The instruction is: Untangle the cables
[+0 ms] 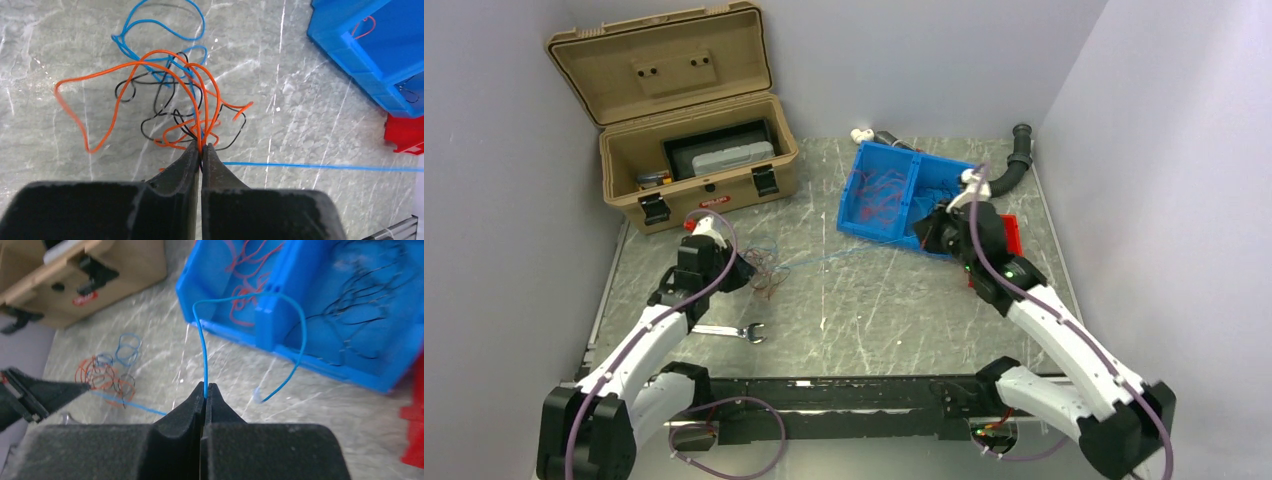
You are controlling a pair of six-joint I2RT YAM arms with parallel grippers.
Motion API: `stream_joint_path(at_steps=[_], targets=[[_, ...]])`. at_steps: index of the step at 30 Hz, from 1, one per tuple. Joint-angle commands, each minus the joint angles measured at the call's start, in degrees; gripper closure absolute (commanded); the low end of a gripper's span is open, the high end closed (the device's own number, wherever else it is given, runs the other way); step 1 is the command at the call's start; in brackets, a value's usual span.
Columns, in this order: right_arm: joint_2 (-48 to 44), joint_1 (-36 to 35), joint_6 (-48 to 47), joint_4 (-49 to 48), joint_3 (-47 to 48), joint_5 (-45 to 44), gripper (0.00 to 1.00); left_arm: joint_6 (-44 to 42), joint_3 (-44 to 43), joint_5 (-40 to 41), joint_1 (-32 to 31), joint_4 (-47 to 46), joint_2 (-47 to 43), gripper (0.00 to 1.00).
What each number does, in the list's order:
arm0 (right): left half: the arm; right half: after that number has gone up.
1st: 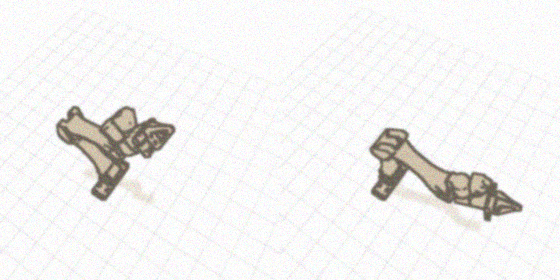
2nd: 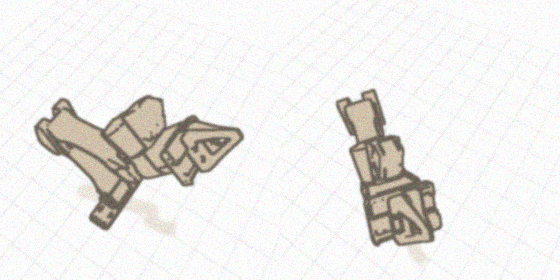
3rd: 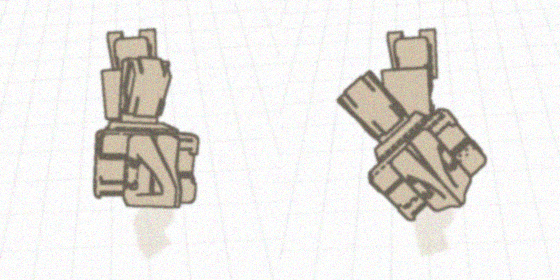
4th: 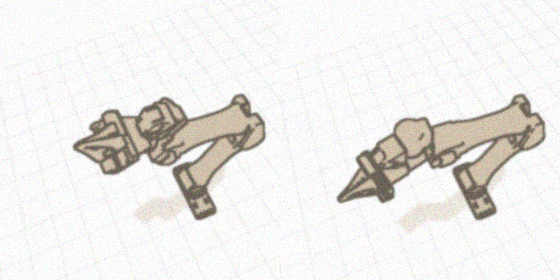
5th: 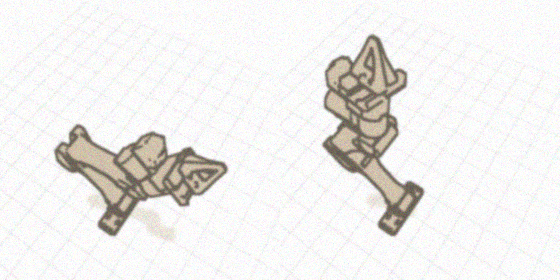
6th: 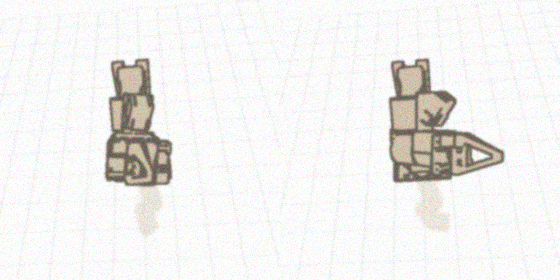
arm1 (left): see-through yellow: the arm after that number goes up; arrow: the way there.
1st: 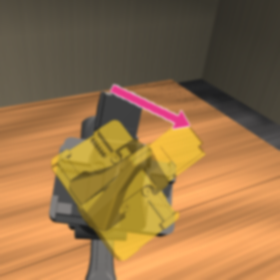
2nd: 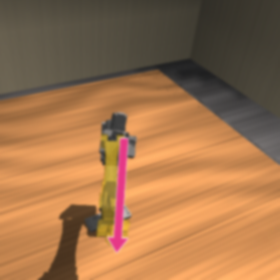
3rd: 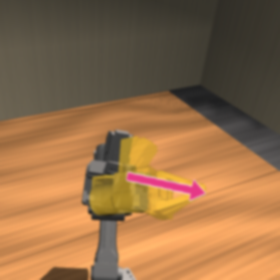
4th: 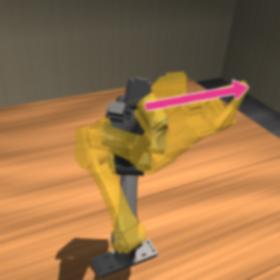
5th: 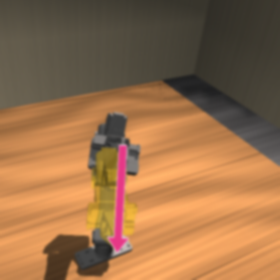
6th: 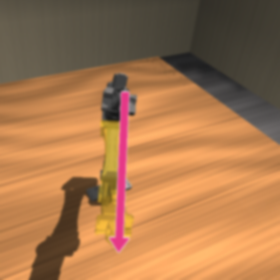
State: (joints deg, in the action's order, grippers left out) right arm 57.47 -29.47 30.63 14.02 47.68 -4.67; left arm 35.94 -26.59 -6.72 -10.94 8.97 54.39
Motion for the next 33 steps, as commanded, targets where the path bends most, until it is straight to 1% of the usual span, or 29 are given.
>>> stream_joint_path(at_steps=[1,4,7,10,12,16,18,20,22,25,28,30,33], targets=[[-5.6,5.4,-4.0,8.0,4.7,-9.8,1.00,-1.0,0.5,3.5,1.7,0.9,-0.1,0.90],[-5.3,6.8,-6.0,12.1,9.4,-12.3,1.00,-1.2,0.1,3.5,1.8,1.0,0.1,0.81],[-6.1,7.3,-7.5,12.9,11.7,-13.1,1.00,-1.3,-0.2,3.3,1.8,1.0,-0.1,0.62],[-5.9,7.4,-8.5,13.7,13.2,-8.5,1.00,-1.4,-0.1,3.2,1.8,1.0,-0.5,0.37],[-5.8,7.3,-8.3,15.2,14.3,-7.4,1.00,-1.4,0.0,3.4,1.8,1.0,-1.1,0.29],[-7.2,7.3,-8.1,17.5,16.4,-11.0,1.00,-3.2,-0.3,2.9,1.7,0.7,-2.1,0.22],[-7.2,7.3,-9.1,18.3,18.2,-11.7,1.00,-5.3,-0.7,2.5,1.2,0.7,-2.8,0.20],[-7.0,7.4,-10.8,18.5,20.4,-9.5,1.00,-7.7,-1.9,3.9,-0.9,1.5,-3.8,0.18],[-6.6,7.4,-12.3,17.9,22.0,-3.6,1.00,-10.8,-3.1,4.4,-4.4,0.8,-5.2,0.15],[-5.3,7.3,-12.9,18.0,25.0,3.1,1.00,-15.7,-2.7,2.5,-11.8,-5.1,-7.5,0.10],[-3.6,7.3,-12.7,18.6,28.3,7.9,1.00,-20.5,-1.2,0.6,-19.0,-14.6,-6.1,0.09],[-2.5,7.4,-12.6,18.8,30.9,9.5,1.00,-22.9,-1.0,-0.2,-21.5,-18.8,-2.5,0.10],[-0.4,7.4,-12.1,19.3,35.0,11.8,1.00,-26.3,-2.5,-1.6,-23.1,-22.0,2.5,0.10]])
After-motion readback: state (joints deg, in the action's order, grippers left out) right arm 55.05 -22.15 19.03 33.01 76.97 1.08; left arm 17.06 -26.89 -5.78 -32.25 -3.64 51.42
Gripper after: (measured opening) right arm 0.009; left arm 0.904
